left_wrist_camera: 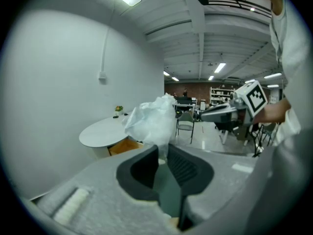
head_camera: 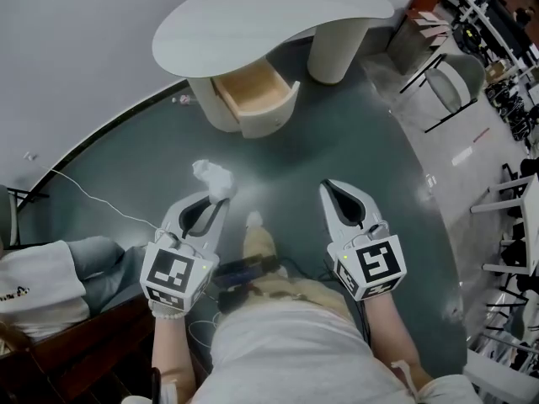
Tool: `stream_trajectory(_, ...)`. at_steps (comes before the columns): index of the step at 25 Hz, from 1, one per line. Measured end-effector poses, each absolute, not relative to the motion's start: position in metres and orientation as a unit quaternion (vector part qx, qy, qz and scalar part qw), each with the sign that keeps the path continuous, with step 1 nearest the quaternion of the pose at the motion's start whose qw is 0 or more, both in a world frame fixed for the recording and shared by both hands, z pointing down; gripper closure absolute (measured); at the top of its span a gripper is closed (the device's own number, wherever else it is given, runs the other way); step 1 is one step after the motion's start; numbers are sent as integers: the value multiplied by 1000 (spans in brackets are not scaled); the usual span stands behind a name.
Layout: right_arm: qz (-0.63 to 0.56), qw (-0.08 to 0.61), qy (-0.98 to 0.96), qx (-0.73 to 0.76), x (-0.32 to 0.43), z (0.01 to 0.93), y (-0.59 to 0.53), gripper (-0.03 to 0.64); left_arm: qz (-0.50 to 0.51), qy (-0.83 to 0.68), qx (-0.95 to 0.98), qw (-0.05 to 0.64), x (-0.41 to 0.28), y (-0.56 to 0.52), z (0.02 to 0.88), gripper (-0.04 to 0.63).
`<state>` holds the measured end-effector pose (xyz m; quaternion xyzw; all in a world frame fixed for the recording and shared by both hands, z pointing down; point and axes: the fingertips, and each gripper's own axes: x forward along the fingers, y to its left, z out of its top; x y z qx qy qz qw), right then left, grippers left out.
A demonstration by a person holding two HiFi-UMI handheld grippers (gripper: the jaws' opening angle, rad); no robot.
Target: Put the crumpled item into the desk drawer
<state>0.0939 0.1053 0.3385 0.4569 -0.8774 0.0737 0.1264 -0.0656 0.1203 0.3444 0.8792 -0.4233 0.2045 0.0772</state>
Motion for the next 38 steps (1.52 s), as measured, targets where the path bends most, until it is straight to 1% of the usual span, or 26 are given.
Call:
stream_trajectory(4, 74, 128, -874, 463, 82, 333, 76, 612, 204, -416, 883, 83, -76, 89, 344, 541)
stream_trajectory(21, 69, 138, -862, 482, 43, 327, -32, 612, 198, -386, 898, 69, -107, -33, 341, 541)
stream_trajectory(29, 70, 144, -859, 486, 28, 332, -64, 612, 195, -381, 901, 74, -122, -68, 347, 541)
stream_trajectory(38, 76, 153, -855, 491, 21, 338, -71, 612, 197, -380, 899, 87, -133, -77, 356, 541)
